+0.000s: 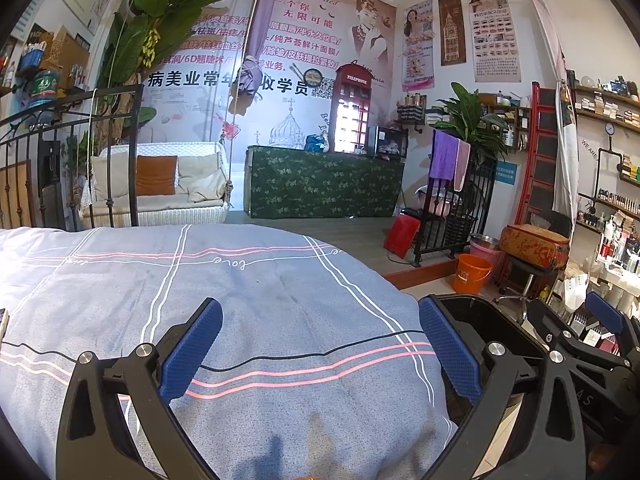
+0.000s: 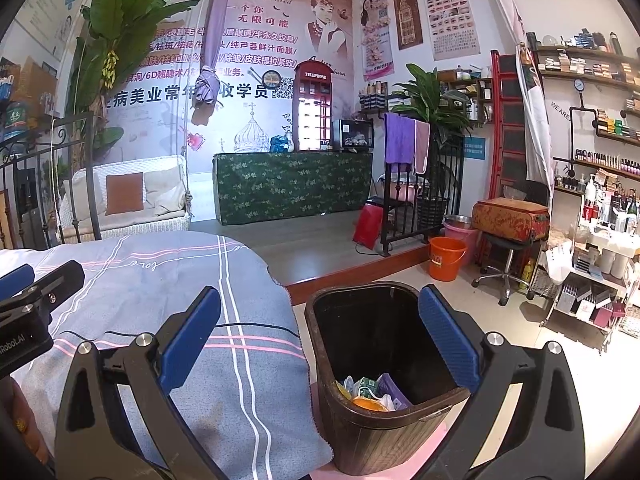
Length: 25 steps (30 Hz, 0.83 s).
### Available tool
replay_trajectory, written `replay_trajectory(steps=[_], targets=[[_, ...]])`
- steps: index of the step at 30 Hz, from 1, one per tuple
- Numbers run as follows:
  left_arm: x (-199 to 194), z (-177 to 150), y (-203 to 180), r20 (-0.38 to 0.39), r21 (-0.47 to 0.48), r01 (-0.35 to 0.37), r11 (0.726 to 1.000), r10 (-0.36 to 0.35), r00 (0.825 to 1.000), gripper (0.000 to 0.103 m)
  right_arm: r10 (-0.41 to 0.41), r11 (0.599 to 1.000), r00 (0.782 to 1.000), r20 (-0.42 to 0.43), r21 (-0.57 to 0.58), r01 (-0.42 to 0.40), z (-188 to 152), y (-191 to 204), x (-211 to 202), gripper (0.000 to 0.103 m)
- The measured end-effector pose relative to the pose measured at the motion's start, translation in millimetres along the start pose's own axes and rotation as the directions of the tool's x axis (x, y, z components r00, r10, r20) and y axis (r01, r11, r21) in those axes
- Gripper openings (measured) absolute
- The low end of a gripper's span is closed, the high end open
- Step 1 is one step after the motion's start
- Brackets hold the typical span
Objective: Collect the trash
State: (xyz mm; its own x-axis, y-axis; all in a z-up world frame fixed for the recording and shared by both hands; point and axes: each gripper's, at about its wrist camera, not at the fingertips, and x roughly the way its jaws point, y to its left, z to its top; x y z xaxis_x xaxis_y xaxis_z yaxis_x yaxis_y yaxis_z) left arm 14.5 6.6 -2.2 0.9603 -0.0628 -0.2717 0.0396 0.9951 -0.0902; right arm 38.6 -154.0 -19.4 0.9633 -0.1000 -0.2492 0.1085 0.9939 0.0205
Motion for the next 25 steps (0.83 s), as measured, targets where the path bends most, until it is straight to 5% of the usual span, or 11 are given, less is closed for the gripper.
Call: replay_trajectory(steps=[25], targets=[[4.4,-5.1,-3.3,-0.024,0.008,0.006,1.0,-0.005,1.0,0.098,0.003,1.0,1.0,-0.024,0.001,-0.003,-2.3,5.3,8.2,0.097]])
